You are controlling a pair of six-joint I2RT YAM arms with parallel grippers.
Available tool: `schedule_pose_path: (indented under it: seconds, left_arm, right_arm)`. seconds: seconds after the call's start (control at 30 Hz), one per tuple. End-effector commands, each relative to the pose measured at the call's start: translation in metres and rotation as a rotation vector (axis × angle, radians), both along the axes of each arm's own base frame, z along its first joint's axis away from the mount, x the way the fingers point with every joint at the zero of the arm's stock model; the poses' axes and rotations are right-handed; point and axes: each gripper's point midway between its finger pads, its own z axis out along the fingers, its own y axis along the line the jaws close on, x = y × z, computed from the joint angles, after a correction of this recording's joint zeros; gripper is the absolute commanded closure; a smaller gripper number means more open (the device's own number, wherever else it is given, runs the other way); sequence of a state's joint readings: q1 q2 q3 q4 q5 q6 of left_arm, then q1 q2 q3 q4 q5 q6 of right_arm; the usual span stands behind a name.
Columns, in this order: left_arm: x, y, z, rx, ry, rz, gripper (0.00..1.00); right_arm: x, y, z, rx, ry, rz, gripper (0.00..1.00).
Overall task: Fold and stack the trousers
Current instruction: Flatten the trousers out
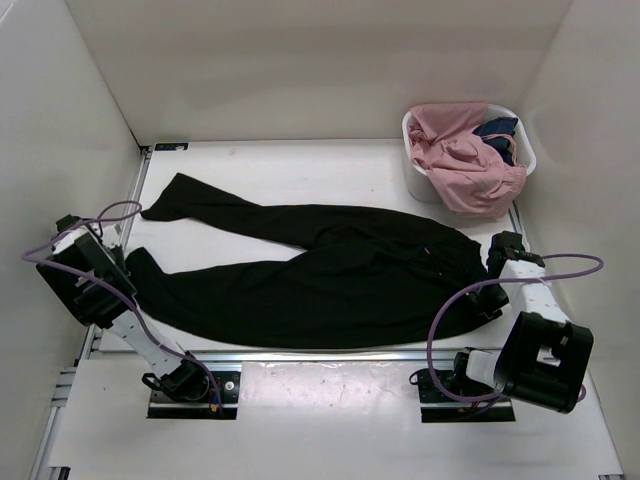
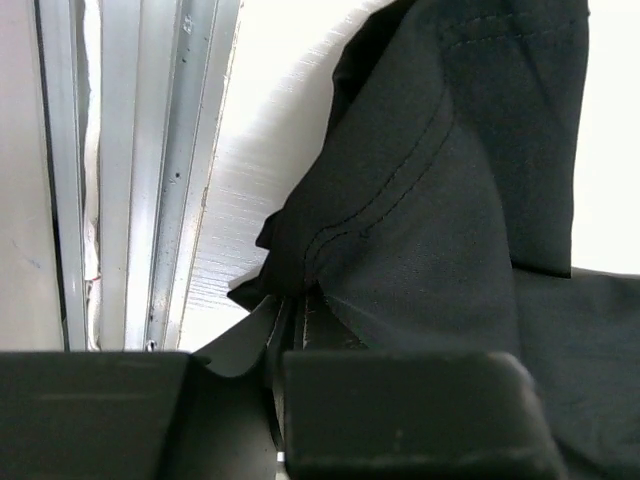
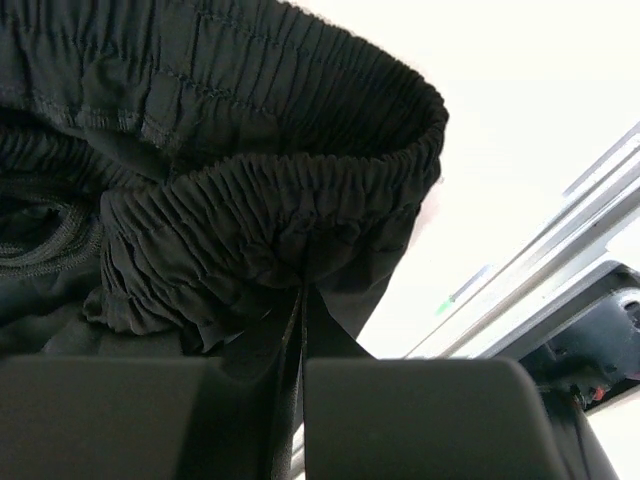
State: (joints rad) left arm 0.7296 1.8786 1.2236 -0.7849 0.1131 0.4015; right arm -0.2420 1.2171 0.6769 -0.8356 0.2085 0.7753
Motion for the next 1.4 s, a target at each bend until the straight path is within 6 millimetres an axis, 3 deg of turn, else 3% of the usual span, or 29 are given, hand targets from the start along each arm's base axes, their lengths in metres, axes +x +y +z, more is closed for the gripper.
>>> schedule_pose_path:
  seconds: [0.0, 0.03, 0.07, 0.1, 0.17, 0.2, 0.23, 0.3, 0.37, 0.4, 0.43, 0.5, 0.53, 0.57, 0.63, 0.73, 0.83, 0.97, 1.0, 1.07, 1.1, 1.13, 1.2, 1.23, 1.27, 1.33, 1.37]
  left_arm:
    - [-0.012, -0.022, -0.009, -0.072, 0.050, -0.032, 0.86]
    - [-0.008, -0.015, -0.002, -0.053, 0.044, -0.041, 0.86]
    - [0.011, 0.000, 0.018, 0.002, 0.004, -0.059, 0.86]
    - [0.015, 0.003, 0.030, 0.003, 0.002, -0.059, 0.86]
    - [0.029, 0.018, 0.058, 0.049, -0.032, -0.068, 0.86]
    - [0.045, 0.032, 0.085, 0.099, -0.086, -0.067, 0.86]
    - [0.045, 0.032, 0.096, 0.095, -0.082, -0.067, 0.86]
    - [0.048, 0.036, 0.116, 0.127, -0.108, -0.089, 0.86]
    - [0.042, 0.035, 0.123, 0.148, -0.098, -0.096, 0.86]
    - [0.028, 0.029, 0.116, 0.147, -0.062, -0.104, 0.86]
    - [0.020, 0.025, 0.110, 0.140, -0.037, -0.103, 0.86]
    - [0.007, 0.024, 0.097, 0.158, 0.004, -0.119, 0.86]
    - [-0.010, 0.014, 0.077, 0.128, 0.061, -0.134, 0.86]
    - [-0.018, 0.010, 0.071, 0.126, 0.082, -0.132, 0.86]
    - [-0.041, 0.002, 0.050, 0.120, 0.161, -0.155, 0.86]
    - [-0.072, 0.005, 0.039, 0.154, 0.234, -0.142, 0.86]
    - [-0.088, 0.014, 0.030, 0.201, 0.277, -0.118, 0.86]
    - [-0.091, 0.012, 0.028, 0.196, 0.285, -0.130, 0.85]
    - [-0.093, 0.010, 0.026, 0.188, 0.292, -0.132, 0.81]
    - [-0.094, 0.011, 0.029, 0.203, 0.291, -0.128, 0.66]
    - [-0.094, 0.011, 0.029, 0.203, 0.291, -0.128, 0.46]
    - [-0.096, 0.012, 0.032, 0.209, 0.299, -0.136, 0.39]
    - [-0.085, 0.011, 0.046, 0.191, 0.248, -0.140, 0.31]
    - [-0.077, 0.010, 0.055, 0.176, 0.217, -0.144, 0.20]
    - [-0.053, 0.008, 0.084, 0.175, 0.119, -0.165, 0.19]
    - [-0.023, 0.001, 0.118, 0.182, 0.004, -0.210, 0.15]
    - [0.001, -0.013, 0.133, 0.155, -0.082, -0.266, 0.10]
  right_arm:
    - [0.039, -0.017, 0.022, -0.048, -0.071, 0.006, 1.00]
    - [0.051, -0.023, 0.031, -0.058, -0.094, 0.013, 1.00]
    - [0.065, -0.027, 0.041, -0.068, -0.123, 0.021, 1.00]
    - [0.087, -0.033, 0.065, -0.082, -0.167, 0.029, 1.00]
    - [0.106, -0.040, 0.091, -0.090, -0.219, 0.034, 1.00]
    - [0.108, -0.044, 0.103, -0.094, -0.229, 0.022, 1.00]
    - [0.117, -0.046, 0.121, -0.106, -0.269, 0.021, 1.00]
    - [0.109, -0.051, 0.136, -0.105, -0.303, -0.016, 1.00]
    - [0.086, -0.050, 0.134, -0.091, -0.298, -0.074, 1.00]
    - [0.074, -0.050, 0.129, -0.088, -0.282, -0.089, 1.00]
    - [0.050, -0.047, 0.106, -0.053, -0.215, -0.137, 1.00]
    - [0.025, -0.043, 0.092, -0.045, -0.191, -0.181, 1.00]
    - [0.015, -0.038, 0.083, -0.032, -0.162, -0.194, 1.00]
    - [-0.001, -0.032, 0.067, -0.024, -0.118, -0.205, 1.00]
    - [-0.020, -0.026, 0.053, -0.013, -0.060, -0.245, 1.00]
    - [-0.052, -0.024, 0.039, -0.035, 0.031, -0.311, 1.00]
    - [-0.065, -0.030, 0.033, -0.087, 0.073, -0.337, 1.00]
    - [-0.072, -0.033, 0.032, -0.117, 0.099, -0.360, 0.95]
    - [-0.071, -0.036, 0.034, -0.130, 0.094, -0.361, 0.89]
    - [-0.070, -0.041, 0.041, -0.153, 0.096, -0.374, 0.77]
    - [-0.073, -0.041, 0.042, -0.158, 0.110, -0.373, 0.46]
    - [-0.070, -0.045, 0.046, -0.174, 0.096, -0.376, 0.28]
    - [-0.062, -0.049, 0.055, -0.184, 0.060, -0.380, 0.09]
    - [-0.058, -0.049, 0.059, -0.180, 0.048, -0.362, 0.07]
    - [-0.050, -0.050, 0.063, -0.169, 0.013, -0.348, 0.07]
    - [-0.031, -0.056, 0.081, -0.190, -0.055, -0.328, 0.07]
    - [-0.021, -0.057, 0.089, -0.204, -0.089, -0.274, 0.07]
